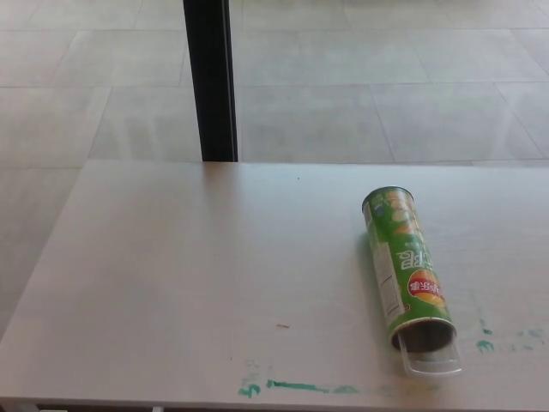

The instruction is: Use the finger on the right hand of the robot to pull out the chips tray kept inside a container in the middle of the desk

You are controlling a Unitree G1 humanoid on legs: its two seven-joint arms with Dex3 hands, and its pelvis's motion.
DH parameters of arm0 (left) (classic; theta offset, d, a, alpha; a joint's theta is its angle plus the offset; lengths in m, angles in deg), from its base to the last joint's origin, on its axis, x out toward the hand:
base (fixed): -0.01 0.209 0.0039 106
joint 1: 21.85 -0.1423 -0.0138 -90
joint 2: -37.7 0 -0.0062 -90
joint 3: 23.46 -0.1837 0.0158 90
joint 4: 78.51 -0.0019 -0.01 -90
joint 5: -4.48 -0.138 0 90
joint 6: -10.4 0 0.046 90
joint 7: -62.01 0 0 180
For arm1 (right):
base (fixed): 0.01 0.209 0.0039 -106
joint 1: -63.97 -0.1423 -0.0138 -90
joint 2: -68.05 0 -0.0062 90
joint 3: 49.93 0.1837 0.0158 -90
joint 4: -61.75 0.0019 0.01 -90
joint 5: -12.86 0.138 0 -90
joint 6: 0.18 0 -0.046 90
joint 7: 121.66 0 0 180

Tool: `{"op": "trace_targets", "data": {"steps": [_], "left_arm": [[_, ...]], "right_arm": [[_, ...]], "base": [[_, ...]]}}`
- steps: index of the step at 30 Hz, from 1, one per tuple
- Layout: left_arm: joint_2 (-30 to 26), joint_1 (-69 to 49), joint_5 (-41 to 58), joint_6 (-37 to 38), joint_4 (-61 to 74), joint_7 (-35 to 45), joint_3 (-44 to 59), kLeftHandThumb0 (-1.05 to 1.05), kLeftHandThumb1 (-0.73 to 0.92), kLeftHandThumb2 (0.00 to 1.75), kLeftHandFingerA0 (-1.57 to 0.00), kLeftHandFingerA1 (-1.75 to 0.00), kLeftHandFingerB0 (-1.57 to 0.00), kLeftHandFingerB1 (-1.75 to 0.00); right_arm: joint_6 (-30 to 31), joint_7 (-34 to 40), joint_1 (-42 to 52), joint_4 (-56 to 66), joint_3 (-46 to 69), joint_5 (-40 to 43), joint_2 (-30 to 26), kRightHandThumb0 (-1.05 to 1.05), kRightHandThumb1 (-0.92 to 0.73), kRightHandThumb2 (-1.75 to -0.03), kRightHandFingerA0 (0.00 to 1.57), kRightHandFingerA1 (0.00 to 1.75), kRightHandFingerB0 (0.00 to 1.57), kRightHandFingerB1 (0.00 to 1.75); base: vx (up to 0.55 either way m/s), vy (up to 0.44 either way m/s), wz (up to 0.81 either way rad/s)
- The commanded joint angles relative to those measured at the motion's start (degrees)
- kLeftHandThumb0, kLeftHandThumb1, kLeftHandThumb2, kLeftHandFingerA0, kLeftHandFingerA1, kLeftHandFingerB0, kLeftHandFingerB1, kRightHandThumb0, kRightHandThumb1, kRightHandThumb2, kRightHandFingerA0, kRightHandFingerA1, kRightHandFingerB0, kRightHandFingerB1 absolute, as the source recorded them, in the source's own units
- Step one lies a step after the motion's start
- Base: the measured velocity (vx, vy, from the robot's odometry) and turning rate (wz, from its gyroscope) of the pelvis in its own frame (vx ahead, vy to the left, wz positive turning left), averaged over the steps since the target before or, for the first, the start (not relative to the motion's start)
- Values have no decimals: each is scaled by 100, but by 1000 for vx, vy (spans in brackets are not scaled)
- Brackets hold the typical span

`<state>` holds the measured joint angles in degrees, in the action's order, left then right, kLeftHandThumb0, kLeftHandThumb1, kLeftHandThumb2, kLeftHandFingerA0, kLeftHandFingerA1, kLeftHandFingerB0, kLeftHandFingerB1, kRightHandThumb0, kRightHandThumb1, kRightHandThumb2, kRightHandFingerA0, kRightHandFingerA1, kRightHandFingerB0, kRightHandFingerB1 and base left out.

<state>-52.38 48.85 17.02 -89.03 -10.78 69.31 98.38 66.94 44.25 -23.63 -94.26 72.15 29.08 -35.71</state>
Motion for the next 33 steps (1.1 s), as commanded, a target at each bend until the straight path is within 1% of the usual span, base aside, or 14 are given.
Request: {"op": "trace_targets", "data": {"steps": [1, 5, 6, 7, 8, 10, 11, 16, 17, 20, 25, 31, 32, 33], "left_arm": [[-121, 55, 42, 64, -240, -23, 43, -44, 68, 59, -56, -59, -52, -50], [-61, -75, 102, -9, 13, 5, 72, -45, 68, 59, -54, -60, -53, -50], [-98, -72, 37, 114, -49, 27, 38, -46, 69, 59, -55, -59, -51, -49], [-66, -60, 116, 94, -28, 40, 87, -46, 68, 59, -54, -60, -51, -49], [-69, -82, 87, 37, 82, 13, 65, -45, 70, 59, -54, -60, -50, -48], [-35, -65, 151, -55, 196, -20, 104, -45, 69, 59, -54, -60, -50, -48], [-14, -73, 166, -64, 278, -23, 108, -46, 69, 59, -55, -61, -52, -49], [36, -58, 196, -98, 429, -63, 118, -46, 68, 60, -56, -60, -53, -49], [51, -41, 199, -61, 395, -70, 116, -45, 67, 60, -58, -61, -54, -50], [-2, -112, 176, -75, 379, -9, 83, -45, 69, 59, -57, -60, -52, -49], [-29, -109, 142, -133, 369, -78, 68, -44, 69, 60, -57, -60, -52, -49], [-60, -153, 175, -133, 304, 33, 56, -42, 71, 59, -55, -60, -50, -48], [-67, -181, 156, -129, 314, 60, 27, -43, 70, 59, -54, -59, -50, -47], [-67, -145, 186, -108, 234, 78, 46, -43, 69, 60, -53, -60, -50, -48]], "right_arm": [[-37, 40, 15, 112, 51, 103, 15, -62, -61, -91, 51, 63, 27, 48], [50, -17, -63, 16, 154, 199, -23, -60, -58, -91, 51, 65, 26, 49], [-37, 35, -99, -29, 203, 212, -28, -57, -72, -61, 55, 60, 33, 37], [-4, -42, -152, -60, 262, 270, -44, -60, -57, -91, 51, 67, 25, 50], [119, -83, -175, -2, 368, 387, -31, -55, -71, -61, 53, 62, 31, 38], [156, -15, -192, 50, 375, 317, -112, -53, -71, -61, 56, 59, 31, 37], [158, 94, -241, 108, 458, 379, -119, -56, -55, -87, 58, 68, 31, 50], [213, 214, -436, 450, 741, 499, -251, -60, -58, -91, 52, 63, 26, 49], [255, 238, -462, 594, 790, 525, -274, -56, -73, -62, 56, 53, 32, 35], [334, 263, -646, 1454, 1023, 764, -380, -55, -72, -62, 63, 59, 32, 35], [488, 327, -898, 2206, 956, 590, -606, -56, -72, -62, 67, 52, 34, 34], [787, 329, -963, 3957, 606, 575, -337, -51, -67, -60, 78, 53, 38, 36], [614, 274, -738, 4662, 395, 397, -218, -57, -56, -88, 70, 65, 29, 49], [465, 198, -687, 4819, 330, 355, -184, -57, -56, -88, 68, 65, 28, 49]], "base": [[0, 0, 0], [0, 0, 0], [0, 0, 0], [0, 0, 0], [0, 0, 0], [0, 0, 0], [0, 0, 0], [0, 0, 0], [0, 0, 0], [0, 0, 0], [0, 0, 0], [0, 0, 0], [0, 0, 0], [0, 0, 0]]}}
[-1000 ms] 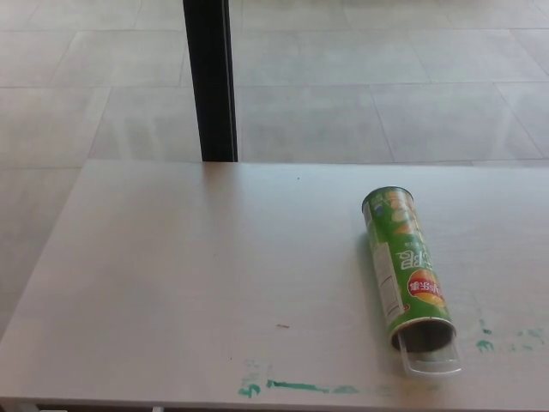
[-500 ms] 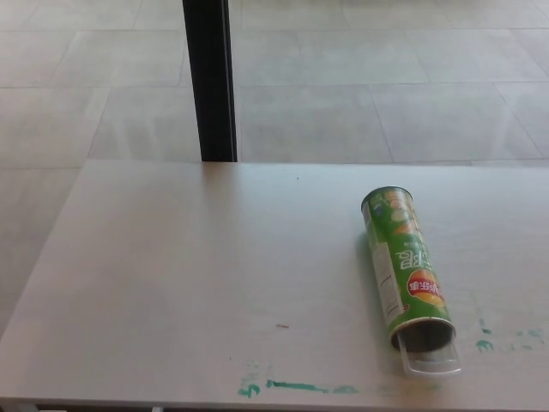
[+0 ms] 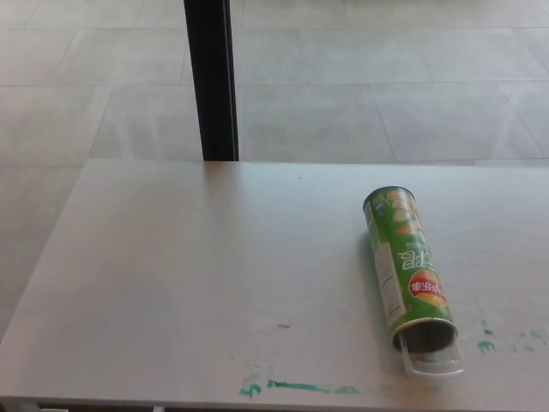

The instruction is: Use the finger on the right hand of the robot to pull out the chips tray kept inside a container in the middle of the desk

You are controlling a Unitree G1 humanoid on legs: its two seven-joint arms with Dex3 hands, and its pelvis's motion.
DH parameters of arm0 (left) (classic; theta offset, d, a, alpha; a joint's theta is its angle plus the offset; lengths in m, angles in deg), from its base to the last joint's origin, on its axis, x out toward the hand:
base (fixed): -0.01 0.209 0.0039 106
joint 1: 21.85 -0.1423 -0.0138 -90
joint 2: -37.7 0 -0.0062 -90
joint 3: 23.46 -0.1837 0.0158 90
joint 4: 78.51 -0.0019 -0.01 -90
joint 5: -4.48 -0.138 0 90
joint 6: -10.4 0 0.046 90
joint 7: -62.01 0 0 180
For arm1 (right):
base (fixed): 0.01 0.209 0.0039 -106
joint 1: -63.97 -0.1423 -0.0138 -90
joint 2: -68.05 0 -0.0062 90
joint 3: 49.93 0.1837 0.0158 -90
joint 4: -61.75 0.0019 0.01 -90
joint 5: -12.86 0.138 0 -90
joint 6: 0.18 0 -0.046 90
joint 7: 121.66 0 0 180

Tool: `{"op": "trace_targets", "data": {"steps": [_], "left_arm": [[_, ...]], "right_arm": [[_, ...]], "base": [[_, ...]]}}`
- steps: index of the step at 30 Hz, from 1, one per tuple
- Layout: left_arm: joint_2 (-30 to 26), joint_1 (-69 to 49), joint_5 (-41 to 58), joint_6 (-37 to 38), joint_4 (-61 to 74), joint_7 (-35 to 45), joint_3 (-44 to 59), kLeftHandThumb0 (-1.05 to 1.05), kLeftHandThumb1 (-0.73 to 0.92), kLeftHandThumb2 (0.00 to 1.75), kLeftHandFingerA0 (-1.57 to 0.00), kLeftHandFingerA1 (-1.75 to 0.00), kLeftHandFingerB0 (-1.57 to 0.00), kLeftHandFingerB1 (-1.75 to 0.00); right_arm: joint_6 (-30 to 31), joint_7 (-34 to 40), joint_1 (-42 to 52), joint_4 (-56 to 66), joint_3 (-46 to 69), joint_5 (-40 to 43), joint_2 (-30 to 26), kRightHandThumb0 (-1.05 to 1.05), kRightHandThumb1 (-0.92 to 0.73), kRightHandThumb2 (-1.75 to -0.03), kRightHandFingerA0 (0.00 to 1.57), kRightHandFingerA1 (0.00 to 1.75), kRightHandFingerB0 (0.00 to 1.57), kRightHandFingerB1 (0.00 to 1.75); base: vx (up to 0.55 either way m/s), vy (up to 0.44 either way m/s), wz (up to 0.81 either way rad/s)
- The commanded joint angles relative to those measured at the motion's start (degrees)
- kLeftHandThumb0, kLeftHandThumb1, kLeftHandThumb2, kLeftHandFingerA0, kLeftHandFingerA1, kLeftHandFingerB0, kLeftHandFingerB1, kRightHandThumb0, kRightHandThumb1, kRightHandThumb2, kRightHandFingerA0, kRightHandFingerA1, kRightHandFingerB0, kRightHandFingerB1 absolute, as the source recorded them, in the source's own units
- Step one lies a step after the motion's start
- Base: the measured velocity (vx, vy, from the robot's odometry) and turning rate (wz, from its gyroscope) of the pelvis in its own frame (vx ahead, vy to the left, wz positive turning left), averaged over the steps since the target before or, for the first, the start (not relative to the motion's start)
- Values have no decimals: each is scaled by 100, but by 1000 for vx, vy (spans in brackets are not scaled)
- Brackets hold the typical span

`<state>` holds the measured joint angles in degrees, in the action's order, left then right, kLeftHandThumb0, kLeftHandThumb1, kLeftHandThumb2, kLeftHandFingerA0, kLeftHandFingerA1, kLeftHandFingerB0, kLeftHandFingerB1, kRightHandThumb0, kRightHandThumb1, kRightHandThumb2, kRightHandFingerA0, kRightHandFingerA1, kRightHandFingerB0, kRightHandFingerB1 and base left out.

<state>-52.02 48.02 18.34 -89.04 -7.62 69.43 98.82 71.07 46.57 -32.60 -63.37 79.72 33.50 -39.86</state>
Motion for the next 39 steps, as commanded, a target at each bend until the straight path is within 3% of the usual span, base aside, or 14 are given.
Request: {"op": "trace_targets", "data": {"steps": [1, 2, 6, 7, 11, 12, 22, 23, 26, 27, 29, 30, 37, 39], "left_arm": [[-113, -29, 61, -61, -184, 101, 1, -43, 70, 60, -53, -59, -49, -48], [-102, -43, 58, -83, -151, 84, -1, -43, 69, 60, -52, -59, -50, -48], [-104, -93, 12, -39, -106, 87, -29, -43, 70, 59, -54, -60, -51, -48], [-111, -81, -16, -52, -131, 48, -36, -43, 69, 59, -56, -59, -51, -47], [-96, -65, 43, -35, -185, 81, -3, -43, 68, 60, -54, -59, -51, -48], [-111, -111, 71, 21, -262, 135, 37, -46, 68, 59, -52, -58, -50, -46], [-184, -65, 12, 26, -374, 84, -9, -43, 68, 60, -55, -62, -52, -49], [-184, -104, 2, 66, -341, 114, -26, -43, 69, 59, -55, -61, -53, -49], [-178, -70, 15, 66, -409, 80, -8, -43, 67, 60, -55, -61, -54, -49], [-158, -123, -4, -36, -240, 32, -31, -44, 68, 59, -55, -60, -52, -48], [-149, -132, 1, -94, -142, -5, -29, -44, 68, 59, -55, -60, -52, -48], [-164, -116, 3, -71, -213, 15, -24, -44, 67, 58, -54, -59, -50, -47], [-182, -105, -11, 11, -241, 56, -37, -47, 68, 59, -52, -57, -49, -47], [-195, -98, -11, -52, -200, 16, -23, -42, 68, 60, -57, -62, -53, -50]], "right_arm": [[196, -35, 321, 2151, -533, -68, 294, -58, -55, -88, 69, 66, 30, 49], [245, -29, 353, 2357, -600, -61, 338, -52, -67, -60, 78, 57, 37, 37], [562, -51, 580, 3277, -969, -99, 463, -52, -67, -60, 75, 57, 37, 37], [813, -85, 677, 3663, -1144, -90, 442, -58, -55, -88, 68, 67, 29, 49], [968, -139, 806, 4044, -1348, -187, 390, -55, -56, -88, 66, 66, 30, 49], [1094, -71, 871, 4312, -1564, -315, 458, -42, -67, -59, 72, 56, 35, 37], [683, -152, 1174, 4419, -2407, -1179, 492, -40, -62, -59, 81, 65, 43, 36], [678, -96, 1202, 4411, -2486, -1335, 477, -50, -48, -81, 79, 72, 36, 48], [500, -107, 1240, 4312, -2685, -1516, 501, -43, -60, -58, 85, 65, 44, 34], [447, -107, 1264, 4314, -2811, -1708, 468, -50, -45, -81, 84, 80, 36, 49], [432, -94, 1191, 4277, -2890, -1790, 448, -50, -45, -81, 84, 80, 36, 49], [181, -4, 1170, 4132, -3016, -2028, 507, -40, -58, -57, 91, 74, 47, 36], [17, 25, 1143, 4042, -3087, -2157, 533, -38, -58, -58, 91, 76, 47, 36], [-50, 20, 1166, 4032, -3436, -2808, 384, -33, -58, -57, 92, 106, 52, 39]], "base": [[0, 0, 0], [0, 0, 0], [0, 0, 0], [0, 0, 0], [0, 0, 0], [0, 0, 0], [0, 0, 0], [0, 0, 0], [0, 0, 0], [0, 0, 0], [0, 0, 0], [0, 0, 0], [0, 0, 0], [0, 0, 0]]}}
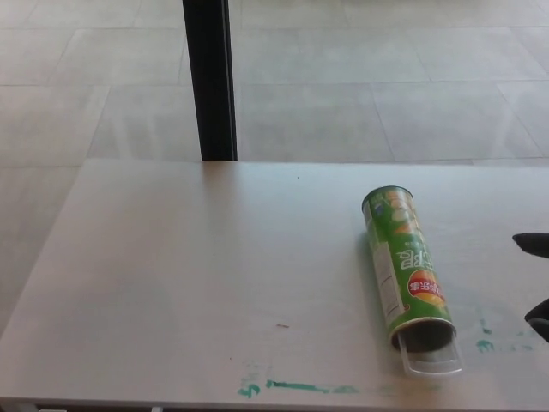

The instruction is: Use the finger on the right hand of the robot to pull out the chips tray kept inside a container in the middle of the desk

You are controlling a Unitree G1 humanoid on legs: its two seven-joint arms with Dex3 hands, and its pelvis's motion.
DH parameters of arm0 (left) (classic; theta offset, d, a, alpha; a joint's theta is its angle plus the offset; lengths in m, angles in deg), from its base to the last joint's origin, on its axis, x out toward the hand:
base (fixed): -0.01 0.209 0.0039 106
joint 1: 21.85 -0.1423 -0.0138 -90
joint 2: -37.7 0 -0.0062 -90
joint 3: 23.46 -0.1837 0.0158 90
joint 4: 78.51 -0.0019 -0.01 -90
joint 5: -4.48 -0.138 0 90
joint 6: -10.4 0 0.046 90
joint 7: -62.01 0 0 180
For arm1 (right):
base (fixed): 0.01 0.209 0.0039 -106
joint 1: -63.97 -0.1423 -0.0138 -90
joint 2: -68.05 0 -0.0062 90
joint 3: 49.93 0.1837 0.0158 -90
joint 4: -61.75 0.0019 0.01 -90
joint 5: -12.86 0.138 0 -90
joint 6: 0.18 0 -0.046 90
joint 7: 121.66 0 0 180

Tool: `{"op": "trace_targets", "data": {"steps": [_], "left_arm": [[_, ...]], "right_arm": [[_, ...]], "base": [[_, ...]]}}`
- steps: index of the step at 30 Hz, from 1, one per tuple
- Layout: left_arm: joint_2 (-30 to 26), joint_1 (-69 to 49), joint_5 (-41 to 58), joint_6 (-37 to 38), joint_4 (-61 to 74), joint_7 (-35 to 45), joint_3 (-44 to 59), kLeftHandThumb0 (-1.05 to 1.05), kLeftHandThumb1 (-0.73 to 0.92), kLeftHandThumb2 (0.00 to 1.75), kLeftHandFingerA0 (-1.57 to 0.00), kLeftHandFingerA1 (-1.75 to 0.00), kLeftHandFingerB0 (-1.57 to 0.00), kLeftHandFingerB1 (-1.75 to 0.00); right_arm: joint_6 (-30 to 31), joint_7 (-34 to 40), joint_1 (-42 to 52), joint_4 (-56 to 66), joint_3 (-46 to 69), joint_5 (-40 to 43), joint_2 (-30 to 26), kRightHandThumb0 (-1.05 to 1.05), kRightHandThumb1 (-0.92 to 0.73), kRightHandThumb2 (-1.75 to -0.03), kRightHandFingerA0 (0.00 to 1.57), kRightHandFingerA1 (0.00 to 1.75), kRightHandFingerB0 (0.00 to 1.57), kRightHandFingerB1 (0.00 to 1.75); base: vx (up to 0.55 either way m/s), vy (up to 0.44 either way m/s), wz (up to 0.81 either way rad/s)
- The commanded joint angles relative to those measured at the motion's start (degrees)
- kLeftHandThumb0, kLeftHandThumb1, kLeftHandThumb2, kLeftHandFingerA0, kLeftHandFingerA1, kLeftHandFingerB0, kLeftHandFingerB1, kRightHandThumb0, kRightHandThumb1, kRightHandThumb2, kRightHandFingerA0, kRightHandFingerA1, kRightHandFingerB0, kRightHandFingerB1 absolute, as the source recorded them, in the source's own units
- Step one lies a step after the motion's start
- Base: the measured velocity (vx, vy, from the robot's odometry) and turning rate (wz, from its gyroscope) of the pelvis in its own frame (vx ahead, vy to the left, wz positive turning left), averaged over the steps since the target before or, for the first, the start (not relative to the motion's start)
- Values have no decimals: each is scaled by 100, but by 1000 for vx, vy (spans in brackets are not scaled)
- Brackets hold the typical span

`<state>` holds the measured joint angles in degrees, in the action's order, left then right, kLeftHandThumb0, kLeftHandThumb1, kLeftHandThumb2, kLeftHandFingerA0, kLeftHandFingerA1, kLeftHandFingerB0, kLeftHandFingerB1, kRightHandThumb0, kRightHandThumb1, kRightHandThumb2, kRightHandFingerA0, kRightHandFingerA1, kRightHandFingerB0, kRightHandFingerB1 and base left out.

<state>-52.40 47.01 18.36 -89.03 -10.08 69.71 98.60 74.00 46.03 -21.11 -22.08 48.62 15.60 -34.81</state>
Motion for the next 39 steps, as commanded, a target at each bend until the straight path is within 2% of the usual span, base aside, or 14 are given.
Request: {"op": "trace_targets", "data": {"steps": [1, 2, 3, 4, 6, 12, 13, 16, 18, 23, 28, 30, 32, 39], "left_arm": [[-161, -8, -13, -67, 65, -2, -5, -43, 68, 60, -56, -61, -53, -50], [-174, -12, 0, -52, 56, 31, 3, -43, 67, 59, -55, -62, -53, -50], [-187, -12, -21, -38, 32, 33, -9, -44, 67, 59, -55, -59, -52, -48], [-201, -14, -31, -34, 21, 37, -11, -44, 67, 59, -55, -59, -52, -48], [-198, -6, -33, -67, 33, 1, -2, -44, 67, 60, -56, -59, -53, -48], [-210, 6, -6, -55, 11, 29, 19, -43, 67, 59, -55, -59, -53, -49], [-221, 38, -15, -55, -36, 9, 21, -43, 68, 59, -56, -61, -51, -48], [-234, 53, -9, -20, -53, 27, 32, -43, 67, 59, -55, -61, -52, -49], [-216, 22, -34, -54, 43, -17, 21, -43, 67, 60, -57, -66, -58, -53], [-244, 22, -17, -132, 79, -21, 39, -42, 67, 60, -55, -61, -54, -50], [-279, -30, -16, -36, 55, 68, 48, -42, 68, 60, -54, -62, -54, -51], [-270, -80, -33, -145, 181, 29, 32, -41, 69, 59, -55, -63, -54, -51], [-269, -99, 51, -113, 179, 147, 57, -40, 70, 59, -50, -60, -52, -51], [-344, 54, -15, -16, -106, 112, 45, -46, 67, 60, -53, -60, -53, -49]], "right_arm": [[-352, 74, 7, -100, -347, -1044, -132, -31, -58, -58, 93, 108, 52, 39], [-481, 125, -15, -151, -382, -1161, -147, -30, -57, -57, 93, 109, 52, 39], [-589, 116, -48, -205, -423, -1210, -166, -25, -57, -58, 89, 125, 52, 39], [-635, 117, -55, -228, -444, -1233, -166, -25, -57, -58, 89, 125, 52, 39], [-761, 72, -102, -297, -518, -1327, -229, -24, -58, -60, 81, 144, 52, 38], [-794, 126, -126, -218, -862, -2314, -604, -31, -58, -59, 81, 133, 52, 37], [-842, 220, -153, -211, -988, -2668, -677, -30, -57, -59, 80, 135, 53, 37], [-957, 388, -210, -309, -1107, -2896, -689, -29, -56, -59, 84, 137, 53, 37], [-927, 384, -300, -350, -1252, -3148, -781, -30, -57, -59, 84, 139, 52, 37], [-803, 281, -504, -480, -1437, -3322, -924, -32, -58, -60, 81, 142, 50, 37], [-974, 682, -875, -825, -1628, -3697, -953, -33, -57, -60, 86, 136, 50, 38], [-843, 573, -936, -764, -1673, -3718, -962, -34, -57, -60, 87, 132, 49, 38], [-783, 581, -1015, -786, -1738, -3795, -971, -34, -56, -59, 88, 133, 49, 38], [-692, 663, -1308, -1050, -2003, -4069, -989, -34, -56, -59, 87, 139, 49, 39]], "base": [[0, 0, 0], [0, 0, 0], [0, 0, 0], [0, 0, 0], [0, 0, 0], [0, 0, 0], [0, 0, 0], [0, 0, 0], [0, 0, 0], [0, 0, 0], [0, 0, 0], [0, 0, 0], [0, 0, 0], [0, 0, 0]]}}
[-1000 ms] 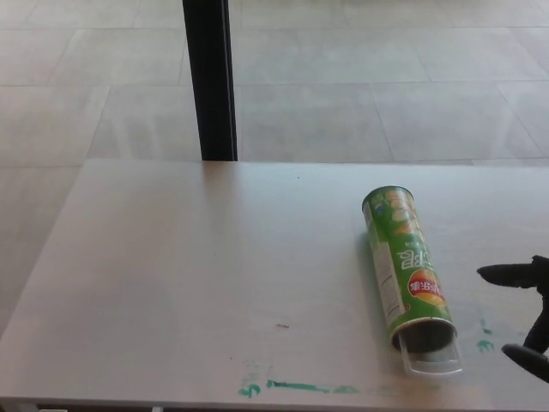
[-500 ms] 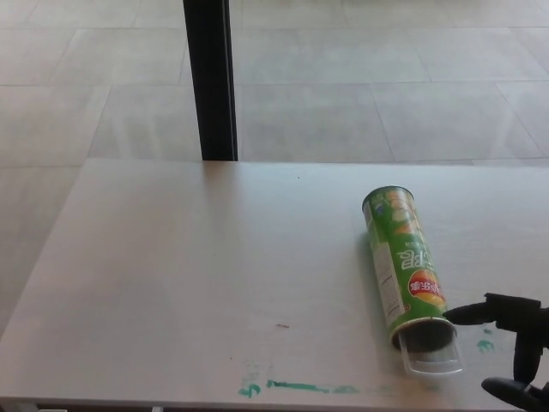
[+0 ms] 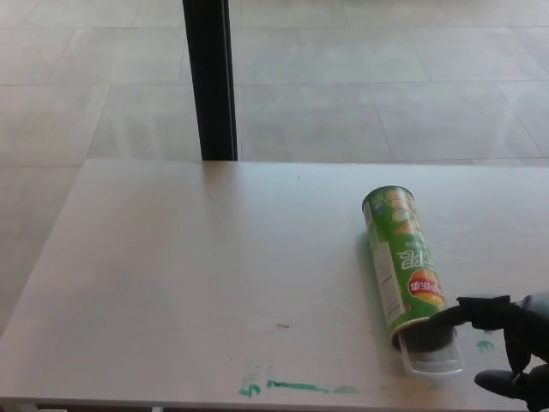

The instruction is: Use the finger on the right hand of the robot to pull out the chips tray kept inside a container in the middle of the desk

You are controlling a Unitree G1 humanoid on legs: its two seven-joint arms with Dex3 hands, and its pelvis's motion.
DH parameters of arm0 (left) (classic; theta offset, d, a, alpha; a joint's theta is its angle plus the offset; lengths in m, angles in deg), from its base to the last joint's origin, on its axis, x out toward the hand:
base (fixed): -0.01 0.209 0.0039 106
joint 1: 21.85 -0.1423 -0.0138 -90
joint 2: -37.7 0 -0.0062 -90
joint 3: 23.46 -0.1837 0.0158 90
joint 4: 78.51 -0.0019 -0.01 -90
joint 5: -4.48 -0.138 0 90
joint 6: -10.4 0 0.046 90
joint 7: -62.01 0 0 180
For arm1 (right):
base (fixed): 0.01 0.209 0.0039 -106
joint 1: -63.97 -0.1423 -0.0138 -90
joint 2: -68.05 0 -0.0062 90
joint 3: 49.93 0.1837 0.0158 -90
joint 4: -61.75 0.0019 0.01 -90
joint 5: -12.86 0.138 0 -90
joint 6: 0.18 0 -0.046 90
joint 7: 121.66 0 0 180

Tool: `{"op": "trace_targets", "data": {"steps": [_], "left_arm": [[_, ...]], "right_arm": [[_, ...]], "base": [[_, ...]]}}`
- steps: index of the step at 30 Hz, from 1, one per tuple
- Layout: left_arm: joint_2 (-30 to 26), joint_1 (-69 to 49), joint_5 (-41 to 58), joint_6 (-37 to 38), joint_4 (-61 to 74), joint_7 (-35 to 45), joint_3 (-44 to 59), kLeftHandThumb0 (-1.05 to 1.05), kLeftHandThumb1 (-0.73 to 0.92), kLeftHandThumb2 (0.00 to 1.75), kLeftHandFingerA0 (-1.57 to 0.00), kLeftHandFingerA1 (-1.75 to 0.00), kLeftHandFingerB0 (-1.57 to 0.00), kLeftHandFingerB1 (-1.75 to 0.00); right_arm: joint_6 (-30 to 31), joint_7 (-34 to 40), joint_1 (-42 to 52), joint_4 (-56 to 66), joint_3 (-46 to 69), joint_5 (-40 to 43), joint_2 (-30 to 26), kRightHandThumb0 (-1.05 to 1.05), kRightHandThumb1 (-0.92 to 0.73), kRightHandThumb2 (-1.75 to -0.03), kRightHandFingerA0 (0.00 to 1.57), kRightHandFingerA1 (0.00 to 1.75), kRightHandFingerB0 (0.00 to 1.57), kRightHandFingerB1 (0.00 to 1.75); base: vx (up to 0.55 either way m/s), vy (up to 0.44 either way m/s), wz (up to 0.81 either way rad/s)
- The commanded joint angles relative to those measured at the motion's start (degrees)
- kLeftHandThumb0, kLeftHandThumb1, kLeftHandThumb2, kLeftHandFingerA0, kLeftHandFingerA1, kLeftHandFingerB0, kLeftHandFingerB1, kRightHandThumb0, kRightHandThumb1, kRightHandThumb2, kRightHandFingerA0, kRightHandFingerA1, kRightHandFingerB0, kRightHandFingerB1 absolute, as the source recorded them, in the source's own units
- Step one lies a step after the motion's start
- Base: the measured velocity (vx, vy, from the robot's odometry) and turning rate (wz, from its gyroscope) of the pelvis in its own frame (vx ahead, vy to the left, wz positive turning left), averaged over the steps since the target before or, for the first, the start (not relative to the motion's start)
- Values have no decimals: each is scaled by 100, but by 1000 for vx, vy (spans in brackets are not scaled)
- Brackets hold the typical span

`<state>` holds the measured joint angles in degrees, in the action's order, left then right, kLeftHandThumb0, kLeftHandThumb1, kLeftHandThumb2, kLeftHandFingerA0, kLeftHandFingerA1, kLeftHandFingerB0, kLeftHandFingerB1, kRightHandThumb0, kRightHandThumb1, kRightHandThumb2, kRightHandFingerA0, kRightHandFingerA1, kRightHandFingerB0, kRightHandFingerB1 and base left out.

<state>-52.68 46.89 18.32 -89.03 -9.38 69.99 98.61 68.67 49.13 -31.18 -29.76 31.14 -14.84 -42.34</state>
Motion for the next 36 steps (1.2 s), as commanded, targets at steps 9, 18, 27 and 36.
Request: {"op": "trace_targets", "data": {"steps": [9, 18, 27, 36], "left_arm": [[-281, -13, 4, -209, 111, -2, 4, -43, 67, 59, -53, -59, -52, -48], [-321, 35, -70, -136, 101, -27, -65, -44, 68, 59, -55, -62, -53, -49], [-281, 12, -37, -175, 208, -49, -56, -45, 66, 59, -57, -64, -54, -50], [-298, -14, -45, -153, 185, -12, -78, -43, 67, 59, -55, -60, -53, -50]], "right_arm": [[-67, 322, -272, -344, -528, -1279, -244, -36, -59, -61, 81, 143, 45, 41], [-152, 351, -339, -559, -659, -1520, -375, -37, -61, -61, 79, 145, 46, 40], [70, 411, -447, -759, -875, -1905, -297, -36, -59, -60, 85, 144, 46, 44], [528, 533, -423, -1084, -1243, -2193, 107, -35, -57, -57, 90, 145, 49, 43]], "base": [[0, 0, 0], [0, 0, 0], [0, 0, 0], [0, 0, 0]]}}
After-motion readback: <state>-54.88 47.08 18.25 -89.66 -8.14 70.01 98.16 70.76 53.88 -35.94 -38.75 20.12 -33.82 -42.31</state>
